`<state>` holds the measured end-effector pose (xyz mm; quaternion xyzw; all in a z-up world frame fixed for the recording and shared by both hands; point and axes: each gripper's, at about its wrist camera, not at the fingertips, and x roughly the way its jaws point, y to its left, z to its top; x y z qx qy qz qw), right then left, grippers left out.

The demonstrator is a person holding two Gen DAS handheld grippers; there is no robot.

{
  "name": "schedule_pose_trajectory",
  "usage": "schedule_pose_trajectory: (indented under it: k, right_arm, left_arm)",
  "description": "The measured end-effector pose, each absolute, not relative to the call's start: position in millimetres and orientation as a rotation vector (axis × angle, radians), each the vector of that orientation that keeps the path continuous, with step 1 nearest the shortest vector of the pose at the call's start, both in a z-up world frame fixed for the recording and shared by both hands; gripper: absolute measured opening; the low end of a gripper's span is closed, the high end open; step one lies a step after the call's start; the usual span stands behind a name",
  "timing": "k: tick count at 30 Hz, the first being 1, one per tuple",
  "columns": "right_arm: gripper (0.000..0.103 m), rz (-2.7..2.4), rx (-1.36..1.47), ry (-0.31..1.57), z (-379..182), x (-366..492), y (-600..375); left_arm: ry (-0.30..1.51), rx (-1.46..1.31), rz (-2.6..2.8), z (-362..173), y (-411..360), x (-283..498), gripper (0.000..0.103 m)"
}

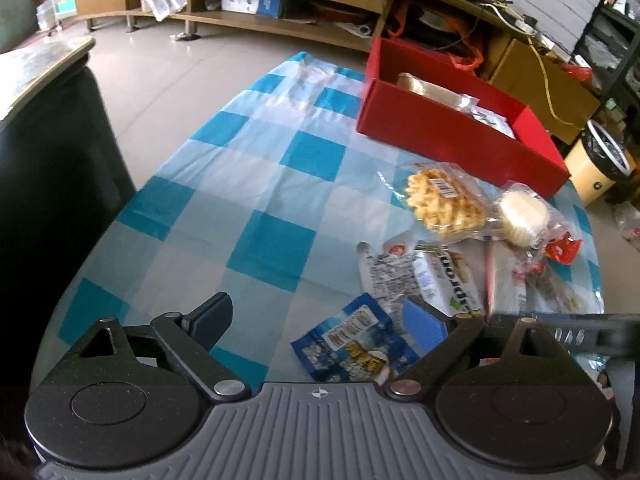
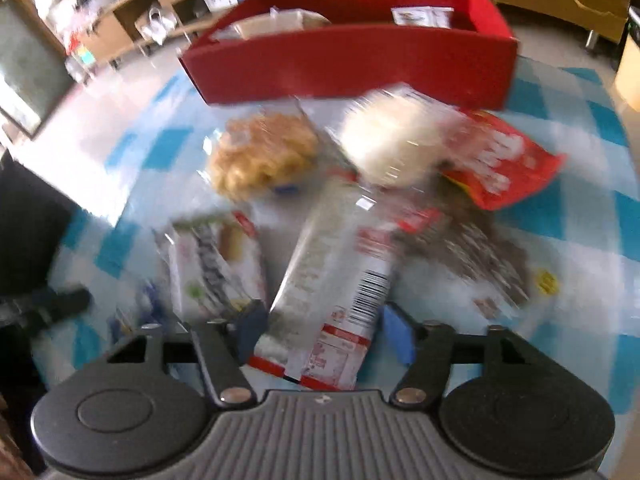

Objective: Organize snacks
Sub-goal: 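Withdraw both tools back over the remaining snacks on the tablecloth, then grasp the blue snack bag with the left tool while the right tool grasps the white-red strip pack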

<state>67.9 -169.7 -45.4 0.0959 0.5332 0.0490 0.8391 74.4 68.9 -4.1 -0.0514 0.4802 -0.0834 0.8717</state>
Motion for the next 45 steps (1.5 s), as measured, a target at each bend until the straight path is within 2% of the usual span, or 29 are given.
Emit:
schedule_pose_trajectory:
  k: [8,13,16,18,21,23,24,25,27,32,38,40,42,44,45]
  right_arm:
    - [0.054,0.067,0.070,1.094,-40.0,54.5,-172.5]
    - [0.066,0.101,-0.034,1.044,-52.7,71.9,-147.4]
    - [0.071,0.101,-0.025,1.030,-54.9,78.9,-145.7]
    - [0.092,0.123,0.011,1.041,-59.4,81.8,-151.2]
    - [0.095,0.169,-0.002,1.043,-62.5,82.5,-150.4]
    - [0.091,0.183,-0.004,1.041,-61.6,81.3,-151.6]
    - [0.081,0.185,-0.029,1.041,-61.1,79.9,-151.1]
    - [0.077,0.176,-0.064,1.034,-60.5,78.8,-149.1]
    - [0.060,0.185,-0.057,1.030,-57.2,74.0,-150.8]
    - [0.055,0.198,-0.102,1.036,-54.6,56.5,-158.0]
    - [0.056,0.199,-0.079,1.029,-55.9,40.5,-173.4]
    - [0.066,0.187,-0.069,1.020,-57.3,41.2,-174.7]
    - [0.090,0.155,-0.060,1.029,-60.6,44.5,-175.3]
    - [0.103,0.167,-0.038,1.040,-65.3,48.5,-175.2]
    - [0.103,0.175,-0.044,1.039,-67.4,49.6,-172.4]
  left_arm:
    - [1.082,-0.050,-0.146,-23.3,52.2,74.3,0.098]
    - [1.203,-0.104,-0.066,-51.1,43.0,80.7,0.098]
    - [1.187,-0.106,-0.002,-54.6,34.0,84.2,0.100]
    - [1.185,-0.105,0.038,-56.4,28.7,87.2,0.100]
    - [1.159,-0.044,0.057,-56.8,20.2,83.4,0.094]
    - [1.151,-0.034,0.037,-53.0,19.4,80.0,0.087]
    - [1.148,-0.024,0.027,-52.1,19.1,76.8,0.086]
    - [1.154,-0.020,0.023,-52.2,20.2,73.9,0.086]
    - [1.156,0.005,0.011,-52.1,21.6,66.2,0.085]
    - [1.184,0.031,-0.028,-52.3,28.6,51.3,0.086]
    - [1.188,0.051,-0.013,-56.9,28.1,50.8,0.098]
    - [1.183,0.061,0.005,-59.2,26.9,51.8,0.103]
    - [1.180,0.046,0.006,-60.7,28.0,52.6,0.103]
    - [1.175,0.040,-0.001,-61.6,29.9,53.6,0.103]
    - [1.164,0.047,-0.003,-62.0,29.4,52.1,0.103]
